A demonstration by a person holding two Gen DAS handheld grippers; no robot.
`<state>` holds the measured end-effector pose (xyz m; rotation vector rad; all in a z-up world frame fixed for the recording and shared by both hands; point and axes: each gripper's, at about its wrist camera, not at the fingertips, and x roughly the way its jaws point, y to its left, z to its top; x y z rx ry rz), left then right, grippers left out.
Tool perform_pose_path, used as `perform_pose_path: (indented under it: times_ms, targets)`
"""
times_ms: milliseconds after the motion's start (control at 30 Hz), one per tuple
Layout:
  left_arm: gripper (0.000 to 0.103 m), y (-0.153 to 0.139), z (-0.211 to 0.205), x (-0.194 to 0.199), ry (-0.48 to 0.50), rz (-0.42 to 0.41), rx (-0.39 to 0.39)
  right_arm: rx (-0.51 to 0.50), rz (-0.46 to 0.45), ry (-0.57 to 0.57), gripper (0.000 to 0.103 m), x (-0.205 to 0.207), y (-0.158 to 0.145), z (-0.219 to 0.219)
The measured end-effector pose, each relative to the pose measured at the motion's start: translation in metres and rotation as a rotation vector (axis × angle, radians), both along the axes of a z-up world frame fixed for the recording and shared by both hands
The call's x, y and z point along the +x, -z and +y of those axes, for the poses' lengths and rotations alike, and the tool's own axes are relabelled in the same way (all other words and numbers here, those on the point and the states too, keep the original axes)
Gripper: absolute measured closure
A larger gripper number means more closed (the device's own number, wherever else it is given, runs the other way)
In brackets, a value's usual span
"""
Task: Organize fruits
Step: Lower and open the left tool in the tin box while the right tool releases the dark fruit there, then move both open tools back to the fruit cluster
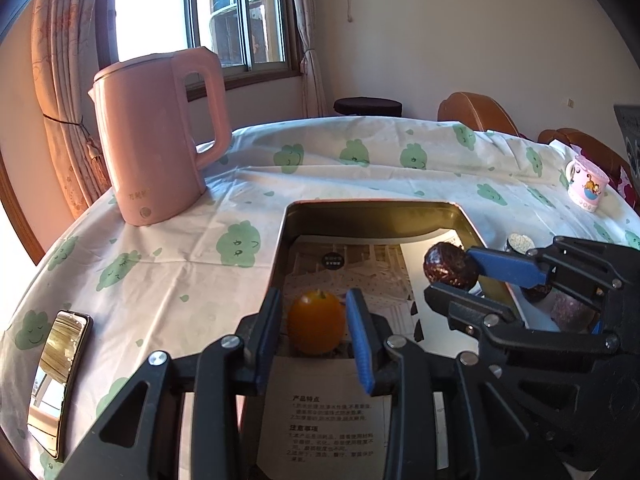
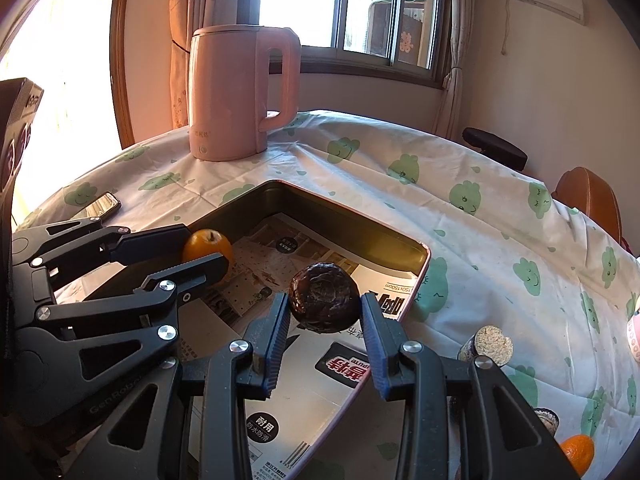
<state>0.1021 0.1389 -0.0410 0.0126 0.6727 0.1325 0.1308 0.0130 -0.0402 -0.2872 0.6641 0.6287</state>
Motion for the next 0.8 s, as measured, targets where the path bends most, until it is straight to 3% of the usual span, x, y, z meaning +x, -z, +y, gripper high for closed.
perform_pose_path:
  times_ms: [133, 267, 300, 400, 600, 800]
  targets:
    - [0.063, -0.004, -0.002, -0.010, -0.010, -0.037, 0.001, -0.001, -0.011, 0.007, 0.059, -0.002, -0.003, -0.002]
    - [0.038, -0.016, -0.006, -0.036, -0.016, -0.116, -0.001, 0.007, -0.037, 0.011, 0.042, -0.015, -0.012, -0.020]
    - [0.027, -0.019, -0.007, -0.043, -0.007, -0.140, -0.021, 0.011, -0.043, 0.015, 0.040, -0.020, -0.015, -0.028]
    - [0.014, -0.028, -0.017, -0.064, 0.018, -0.202, -0.059, 0.011, -0.070, 0.046, 0.040, -0.037, -0.020, -0.059]
    - [0.013, -0.029, -0.057, -0.081, 0.110, -0.236, -0.091, -0.008, -0.102, 0.186, 0.040, -0.074, -0.011, -0.139]
    - [0.013, -0.021, -0.101, -0.078, 0.211, -0.197, -0.083, 0.000, -0.063, 0.268, 0.040, -0.088, 0.004, -0.187]
